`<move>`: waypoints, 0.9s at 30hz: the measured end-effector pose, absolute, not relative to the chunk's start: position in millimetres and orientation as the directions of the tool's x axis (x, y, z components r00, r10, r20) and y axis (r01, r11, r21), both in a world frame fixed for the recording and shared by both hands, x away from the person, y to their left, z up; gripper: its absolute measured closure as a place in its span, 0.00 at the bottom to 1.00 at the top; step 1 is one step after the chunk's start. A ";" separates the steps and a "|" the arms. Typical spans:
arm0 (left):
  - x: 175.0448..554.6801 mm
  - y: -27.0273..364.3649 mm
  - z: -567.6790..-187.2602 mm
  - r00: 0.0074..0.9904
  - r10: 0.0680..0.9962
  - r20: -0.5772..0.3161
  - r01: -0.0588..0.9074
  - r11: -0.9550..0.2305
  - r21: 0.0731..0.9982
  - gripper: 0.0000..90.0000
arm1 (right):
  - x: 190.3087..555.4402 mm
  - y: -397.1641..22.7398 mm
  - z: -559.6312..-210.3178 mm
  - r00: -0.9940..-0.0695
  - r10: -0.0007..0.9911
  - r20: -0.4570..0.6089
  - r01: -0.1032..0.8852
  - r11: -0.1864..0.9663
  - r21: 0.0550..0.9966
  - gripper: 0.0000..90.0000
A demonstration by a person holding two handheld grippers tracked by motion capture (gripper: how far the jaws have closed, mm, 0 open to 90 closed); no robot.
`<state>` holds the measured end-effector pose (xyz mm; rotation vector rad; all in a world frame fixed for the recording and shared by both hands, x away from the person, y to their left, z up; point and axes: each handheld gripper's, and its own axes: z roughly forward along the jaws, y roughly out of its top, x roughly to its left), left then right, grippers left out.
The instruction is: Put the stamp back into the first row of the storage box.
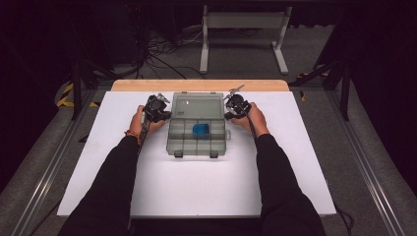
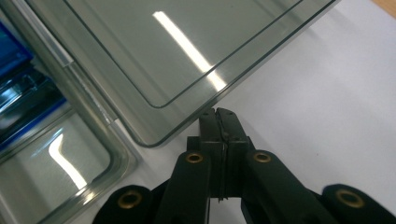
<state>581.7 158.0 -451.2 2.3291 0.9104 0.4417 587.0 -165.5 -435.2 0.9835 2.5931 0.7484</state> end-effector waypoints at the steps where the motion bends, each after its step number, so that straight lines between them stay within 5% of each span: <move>1: 582.4 157.7 -451.2 0.707 0.702 0.088 0.504 -0.586 0.634 1.00 | 587.9 -164.9 -435.7 -0.734 0.675 -0.072 0.531 0.637 0.559 1.00; 27: 585.4 153.5 -434.9 0.627 0.772 0.102 0.476 -0.484 0.734 1.00 | 586.3 -159.3 -429.4 -0.641 0.752 -0.155 0.455 0.534 0.713 1.00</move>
